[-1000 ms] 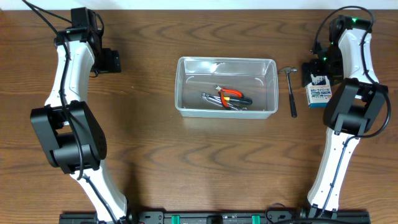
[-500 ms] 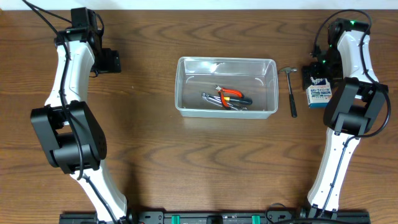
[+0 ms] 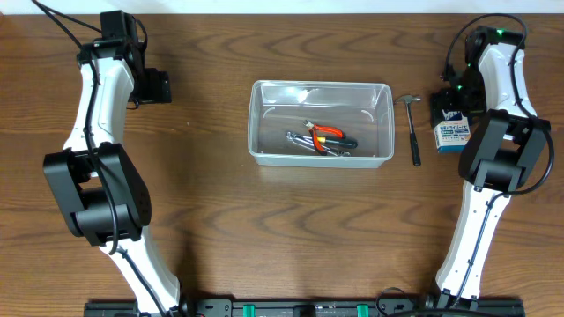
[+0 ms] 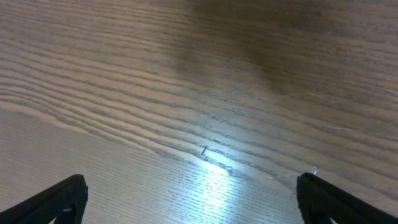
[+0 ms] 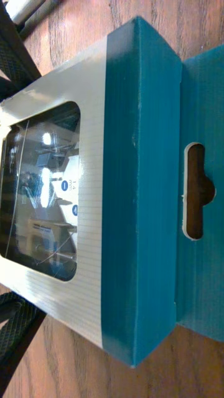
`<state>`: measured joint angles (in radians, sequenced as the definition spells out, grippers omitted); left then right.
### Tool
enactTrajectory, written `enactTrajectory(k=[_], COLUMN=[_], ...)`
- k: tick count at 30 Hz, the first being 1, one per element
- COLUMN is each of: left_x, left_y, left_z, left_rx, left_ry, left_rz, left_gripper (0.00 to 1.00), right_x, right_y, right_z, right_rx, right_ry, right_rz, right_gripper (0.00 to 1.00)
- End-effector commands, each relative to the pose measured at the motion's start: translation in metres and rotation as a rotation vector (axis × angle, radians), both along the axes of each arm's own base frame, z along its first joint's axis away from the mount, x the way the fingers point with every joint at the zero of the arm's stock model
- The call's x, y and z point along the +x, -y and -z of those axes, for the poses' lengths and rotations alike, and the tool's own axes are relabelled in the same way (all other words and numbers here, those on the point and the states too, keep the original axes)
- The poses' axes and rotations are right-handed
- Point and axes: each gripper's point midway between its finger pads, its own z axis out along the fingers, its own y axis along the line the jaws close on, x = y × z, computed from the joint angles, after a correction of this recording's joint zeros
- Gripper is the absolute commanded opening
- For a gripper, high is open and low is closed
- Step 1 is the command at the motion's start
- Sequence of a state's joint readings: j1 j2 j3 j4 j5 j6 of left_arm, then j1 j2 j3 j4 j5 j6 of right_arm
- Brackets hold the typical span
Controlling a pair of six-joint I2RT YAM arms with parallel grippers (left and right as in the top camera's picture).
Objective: Pack container
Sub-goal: 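Lower the right gripper over the teal-topped box and close on it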
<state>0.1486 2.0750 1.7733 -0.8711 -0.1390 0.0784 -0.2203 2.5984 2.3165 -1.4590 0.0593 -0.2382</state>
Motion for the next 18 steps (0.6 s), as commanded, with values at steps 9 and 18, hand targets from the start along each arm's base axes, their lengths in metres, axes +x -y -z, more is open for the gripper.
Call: enactTrajectory(k=[9,18], left_x=[-0.0026,-0.0026], left_y=[-0.0026,-0.0026], left_z=[0.0092,0.0092], left_rx=[0.010,0.010], left_ry=[-0.026,-0.026], left_rz=[-0.007,-0.007], left_gripper=[0.98,0.98], right_x=[-0.0026,0.0013], right_y=[-0.0061,-0.0059], right_z=[0.0170,0.0130], right_rx=[0.033,0.030], right_ry=[-0.017,-0.002], right_rz=[0.032,0.050], right_gripper=[0.75,0.75])
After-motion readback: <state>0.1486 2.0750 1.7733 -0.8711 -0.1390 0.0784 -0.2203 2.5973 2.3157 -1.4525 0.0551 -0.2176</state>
